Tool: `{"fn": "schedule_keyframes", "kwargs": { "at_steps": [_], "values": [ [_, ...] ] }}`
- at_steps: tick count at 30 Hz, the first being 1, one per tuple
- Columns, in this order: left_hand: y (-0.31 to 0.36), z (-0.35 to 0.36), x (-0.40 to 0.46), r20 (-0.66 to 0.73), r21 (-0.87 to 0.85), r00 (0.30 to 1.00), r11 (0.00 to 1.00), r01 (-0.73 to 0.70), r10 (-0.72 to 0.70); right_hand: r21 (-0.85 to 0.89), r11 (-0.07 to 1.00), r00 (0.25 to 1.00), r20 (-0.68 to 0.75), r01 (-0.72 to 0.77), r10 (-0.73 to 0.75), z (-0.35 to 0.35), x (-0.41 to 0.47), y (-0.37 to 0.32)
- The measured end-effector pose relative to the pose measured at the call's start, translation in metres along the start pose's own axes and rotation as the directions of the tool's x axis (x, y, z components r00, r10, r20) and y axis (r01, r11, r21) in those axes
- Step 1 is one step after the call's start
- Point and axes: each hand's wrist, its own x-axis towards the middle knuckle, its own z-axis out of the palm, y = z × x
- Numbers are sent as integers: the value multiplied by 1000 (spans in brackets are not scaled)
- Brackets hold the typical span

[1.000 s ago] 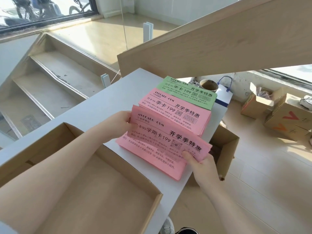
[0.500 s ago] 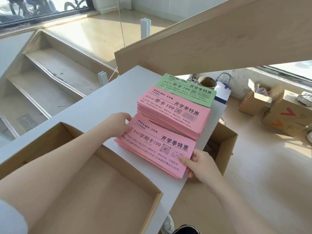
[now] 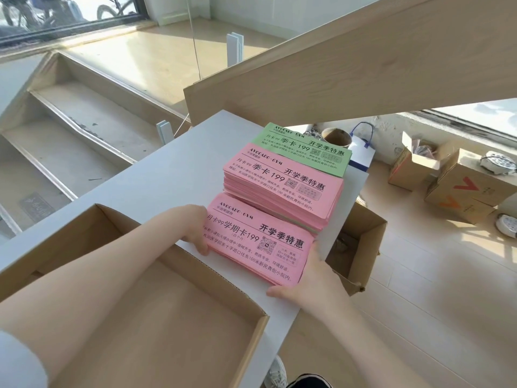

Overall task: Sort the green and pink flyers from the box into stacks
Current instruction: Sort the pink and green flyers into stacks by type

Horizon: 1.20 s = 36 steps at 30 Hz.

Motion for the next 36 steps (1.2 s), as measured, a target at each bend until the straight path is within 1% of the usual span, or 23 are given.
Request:
{"fn": "schedule_keyframes", "kwargs": {
  "at_steps": [4,7,10,13,17,22,27,31,33,34,36],
  "values": [
    [2,-1,3,-50,-26,999,1000,-10,8,38,999,999,-37,-3,4,2,5,4],
    [4,-2,4,-75,9,997,1000,-21,22,39,999,999,-43,8,-6,2,6,4],
    [4,-2,3,-73,13,997,1000,-26,27,-15,1000,999,-32,-3,2,4,7,5],
    [3,-2,3,-59,-14,998,1000,-20,20,-89,996,998,-57,-19,13,10,9,8],
    [6,-3,6,-59,-9,998,1000,-21,20,-57,998,993,-119,-16,9,17,11,8],
    [7,-3,6,-73,44,997,999,-24,28,-102,994,990,-137,-31,17,18,10,6],
    [6,-2,5,-81,18,997,1000,-16,17,-67,997,991,-130,-32,23,18,10,7],
    [2,-1,8,-94,-59,996,998,6,-11,-1,1000,984,-176,25,-25,17,6,7],
    [0,-1,6,-112,-72,994,997,3,-11,13,1000,984,-178,24,-22,14,0,6],
    [-1,-2,5,-123,-58,992,998,1,-8,0,1000,987,-162,1,-1,11,-3,5],
    [-4,-7,-2,-126,-48,992,999,-25,19,-131,990,993,-109,-53,39,-5,-13,2]
  ]
}}
